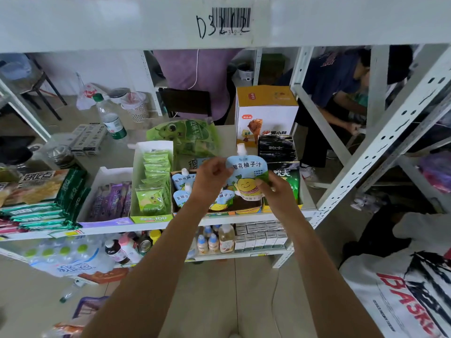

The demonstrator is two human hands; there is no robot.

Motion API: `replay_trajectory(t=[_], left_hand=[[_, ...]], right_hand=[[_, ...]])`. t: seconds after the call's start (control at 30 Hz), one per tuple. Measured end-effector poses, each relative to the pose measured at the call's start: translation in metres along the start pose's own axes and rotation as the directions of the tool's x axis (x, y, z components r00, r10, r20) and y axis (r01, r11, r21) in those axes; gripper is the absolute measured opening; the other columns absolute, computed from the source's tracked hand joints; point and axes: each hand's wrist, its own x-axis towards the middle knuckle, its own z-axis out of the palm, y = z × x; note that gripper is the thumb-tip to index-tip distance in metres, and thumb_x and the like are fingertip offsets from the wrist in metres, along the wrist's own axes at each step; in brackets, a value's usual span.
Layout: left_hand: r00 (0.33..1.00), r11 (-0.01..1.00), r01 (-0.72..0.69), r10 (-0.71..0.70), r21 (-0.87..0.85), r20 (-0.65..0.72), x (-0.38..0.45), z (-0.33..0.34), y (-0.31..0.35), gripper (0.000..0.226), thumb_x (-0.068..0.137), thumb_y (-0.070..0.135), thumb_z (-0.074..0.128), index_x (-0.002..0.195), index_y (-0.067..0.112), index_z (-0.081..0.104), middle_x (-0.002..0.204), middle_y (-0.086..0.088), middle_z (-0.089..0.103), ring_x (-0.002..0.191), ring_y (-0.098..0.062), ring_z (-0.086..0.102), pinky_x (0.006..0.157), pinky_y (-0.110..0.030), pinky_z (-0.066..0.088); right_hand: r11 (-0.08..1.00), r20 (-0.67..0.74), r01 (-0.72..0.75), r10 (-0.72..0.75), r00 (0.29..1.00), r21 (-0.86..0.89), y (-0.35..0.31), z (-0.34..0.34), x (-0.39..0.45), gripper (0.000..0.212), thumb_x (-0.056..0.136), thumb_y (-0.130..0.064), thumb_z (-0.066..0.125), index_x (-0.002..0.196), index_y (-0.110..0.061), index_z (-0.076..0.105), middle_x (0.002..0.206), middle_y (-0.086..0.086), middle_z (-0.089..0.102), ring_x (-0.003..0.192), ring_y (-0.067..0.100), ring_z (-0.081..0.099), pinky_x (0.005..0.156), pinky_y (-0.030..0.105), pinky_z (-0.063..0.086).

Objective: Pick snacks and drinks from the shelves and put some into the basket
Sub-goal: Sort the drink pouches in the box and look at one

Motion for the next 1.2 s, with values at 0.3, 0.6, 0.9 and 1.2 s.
replay_trajectory(t=[0.3, 0.6, 0.9, 1.2], left_hand=[[0.994, 0.921, -0.098, 0.069, 0.376, 0.088, 0.037, 0.019, -0.011, 0.005, 0.087, 0.006, 0.068, 0.092, 0.006, 0.067, 0.080, 0.001, 0.063, 0.077, -0.014, 0.059, 0.076, -0.029, 0.051], [0.985, 0.706, -0.080, -0.051, 0.703, 0.163, 0.050, 0.026, -0.035, 0.009, 0.092, 0.018, 0.061, 0.100, 0.017, 0.066, 0.104, -0.008, 0.069, 0.094, -0.028, 0.065, 0.079, -0.044, 0.057], [0.930, 0.472, -0.178, -0.207, 0.864, 0.305, 0.057, 0.031, -0.042, 0.025, 0.098, 0.026, 0.052, 0.103, 0.010, 0.071, 0.102, -0.012, 0.068, 0.096, -0.031, 0.064, 0.072, -0.039, 0.057], [0.912, 0.606, -0.111, -0.253, 0.788, 0.324, 0.050, 0.025, -0.037, 0.031, 0.098, 0.029, 0.054, 0.110, 0.005, 0.070, 0.116, -0.012, 0.065, 0.104, -0.029, 0.062, 0.088, -0.037, 0.052]], right_hand=[[0.970, -0.175, -0.121, 0.085, 0.981, -0.209, 0.036, 0.004, 0.037, 0.027, 0.086, -0.010, 0.069, 0.113, -0.008, 0.070, 0.105, 0.011, 0.071, 0.084, 0.017, 0.062, 0.071, 0.028, 0.050], [0.902, -0.084, -0.223, 0.207, 0.975, -0.370, 0.058, 0.010, 0.056, 0.027, 0.084, -0.010, 0.070, 0.111, -0.008, 0.070, 0.099, 0.013, 0.072, 0.087, 0.026, 0.068, 0.074, 0.035, 0.054], [0.763, 0.085, -0.179, 0.293, 0.952, -0.621, 0.068, 0.011, 0.061, 0.012, 0.092, -0.018, 0.062, 0.091, -0.007, 0.064, 0.084, 0.007, 0.059, 0.080, 0.024, 0.055, 0.060, 0.027, 0.038], [0.720, 0.092, -0.175, 0.314, 0.945, -0.671, 0.069, 0.015, 0.055, 0.013, 0.092, -0.019, 0.056, 0.101, -0.010, 0.060, 0.091, 0.006, 0.060, 0.081, 0.025, 0.057, 0.073, 0.036, 0.046]])
